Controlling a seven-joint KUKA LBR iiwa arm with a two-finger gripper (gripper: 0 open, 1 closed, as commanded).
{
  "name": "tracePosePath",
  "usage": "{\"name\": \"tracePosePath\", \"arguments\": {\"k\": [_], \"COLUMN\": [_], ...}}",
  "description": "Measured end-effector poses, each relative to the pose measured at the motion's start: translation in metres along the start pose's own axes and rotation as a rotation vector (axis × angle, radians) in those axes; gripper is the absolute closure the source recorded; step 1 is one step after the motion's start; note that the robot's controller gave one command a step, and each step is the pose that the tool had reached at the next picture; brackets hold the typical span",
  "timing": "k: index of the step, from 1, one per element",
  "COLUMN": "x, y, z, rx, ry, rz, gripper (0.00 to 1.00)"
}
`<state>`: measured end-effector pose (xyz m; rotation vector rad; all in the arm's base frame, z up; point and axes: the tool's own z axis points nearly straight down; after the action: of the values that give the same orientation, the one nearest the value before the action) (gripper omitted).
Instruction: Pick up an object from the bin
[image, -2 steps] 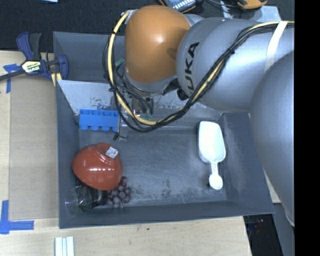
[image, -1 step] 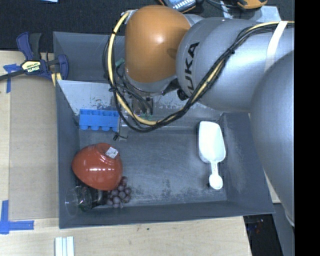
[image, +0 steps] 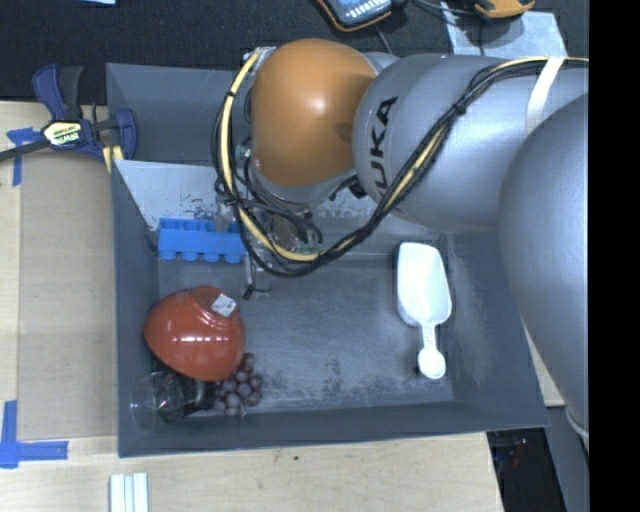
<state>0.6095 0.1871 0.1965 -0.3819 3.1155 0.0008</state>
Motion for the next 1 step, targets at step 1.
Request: {"name": "tracePosePath", "arguments": {"k": [1], "x": [0.0024], "y": [-0.0021], "z": [-0.0021], "rx": [0.0], "ry": [-0.001], "rz": [-0.015], "gripper": [0.0]}}
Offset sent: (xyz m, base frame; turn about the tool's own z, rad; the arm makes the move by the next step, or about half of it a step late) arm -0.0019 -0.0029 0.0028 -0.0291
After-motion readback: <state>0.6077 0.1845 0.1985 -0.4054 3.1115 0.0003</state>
